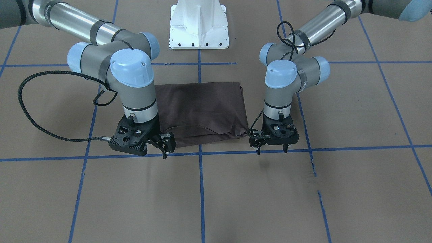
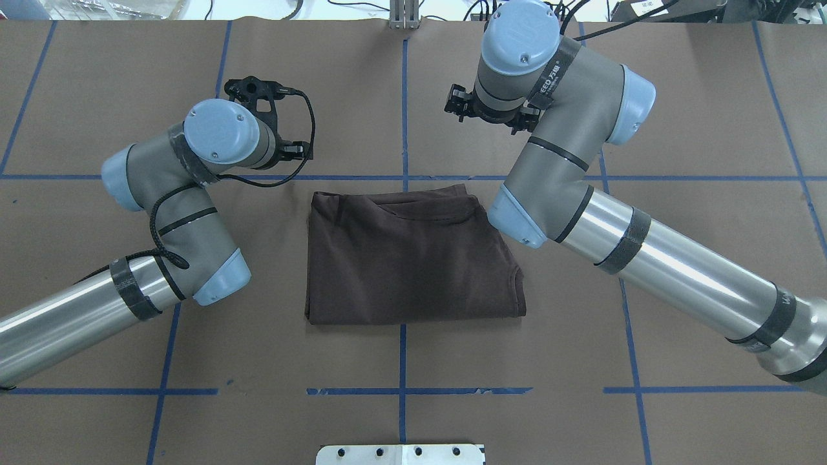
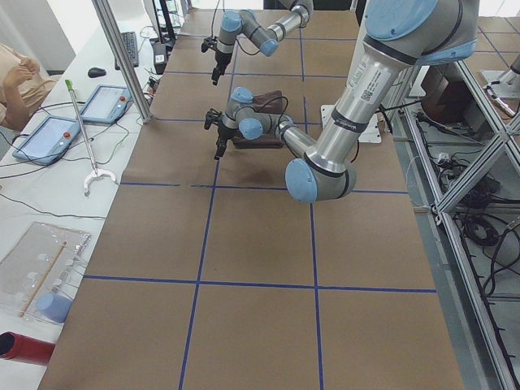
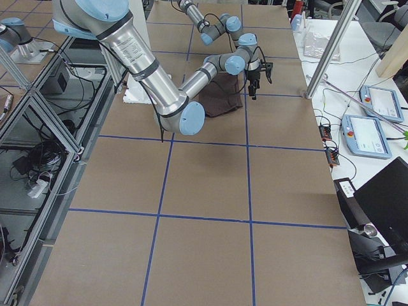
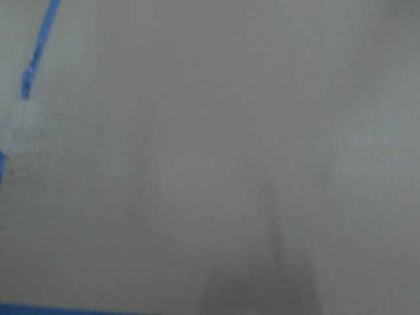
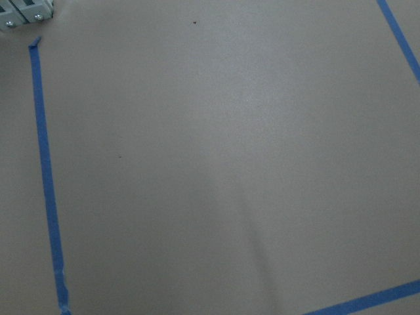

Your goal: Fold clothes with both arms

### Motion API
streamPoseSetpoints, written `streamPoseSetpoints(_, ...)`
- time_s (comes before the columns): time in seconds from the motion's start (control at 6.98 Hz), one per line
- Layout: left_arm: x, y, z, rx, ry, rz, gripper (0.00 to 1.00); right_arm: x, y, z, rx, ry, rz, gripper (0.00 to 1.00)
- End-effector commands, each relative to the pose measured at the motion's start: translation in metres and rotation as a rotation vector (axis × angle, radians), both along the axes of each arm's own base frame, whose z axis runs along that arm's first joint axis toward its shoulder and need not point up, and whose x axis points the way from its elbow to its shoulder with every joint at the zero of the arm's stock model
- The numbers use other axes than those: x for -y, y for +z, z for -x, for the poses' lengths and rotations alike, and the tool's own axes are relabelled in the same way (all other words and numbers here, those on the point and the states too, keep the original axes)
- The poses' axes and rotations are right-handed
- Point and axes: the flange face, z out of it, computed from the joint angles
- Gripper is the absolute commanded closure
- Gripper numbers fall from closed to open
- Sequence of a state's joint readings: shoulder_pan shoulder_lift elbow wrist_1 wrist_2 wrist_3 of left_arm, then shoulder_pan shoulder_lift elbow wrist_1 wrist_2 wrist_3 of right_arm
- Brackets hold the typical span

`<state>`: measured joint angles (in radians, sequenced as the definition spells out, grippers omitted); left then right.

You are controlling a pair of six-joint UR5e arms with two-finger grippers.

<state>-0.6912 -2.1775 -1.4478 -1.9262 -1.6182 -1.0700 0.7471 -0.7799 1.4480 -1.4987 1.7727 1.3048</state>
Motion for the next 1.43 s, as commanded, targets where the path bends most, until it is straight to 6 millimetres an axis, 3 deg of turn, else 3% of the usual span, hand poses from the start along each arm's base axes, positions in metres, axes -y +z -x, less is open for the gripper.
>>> streamPoseSetpoints(0.0,-0.017,-0.035,0.006,-0.092,0.046,-0.004,0.00,0.000,0.000,0.000,0.001,-0.001,-0.001,0.00)
streamPoseSetpoints(0.14,-0.056,-0.039,-0.034,-0.124,0.081,0.043,0.00,0.000,0.000,0.000,0.000,-0.002,-0.002,0.00)
streamPoseSetpoints(0.43,-0.078,-0.030,-0.055,-0.111,0.111,0.052,0.00,0.000,0.004,0.000,-0.003,-0.002,0.001,0.00)
streamPoseSetpoints(1.0,-0.067,0.010,-0.039,-0.018,0.072,0.025,0.00,-0.001,0.007,0.000,-0.006,-0.002,0.003,0.00)
streamPoseSetpoints(1.29,-0.051,0.043,-0.007,0.062,0.093,-0.014,0.00,-0.001,0.007,-0.001,-0.004,-0.001,0.001,0.00)
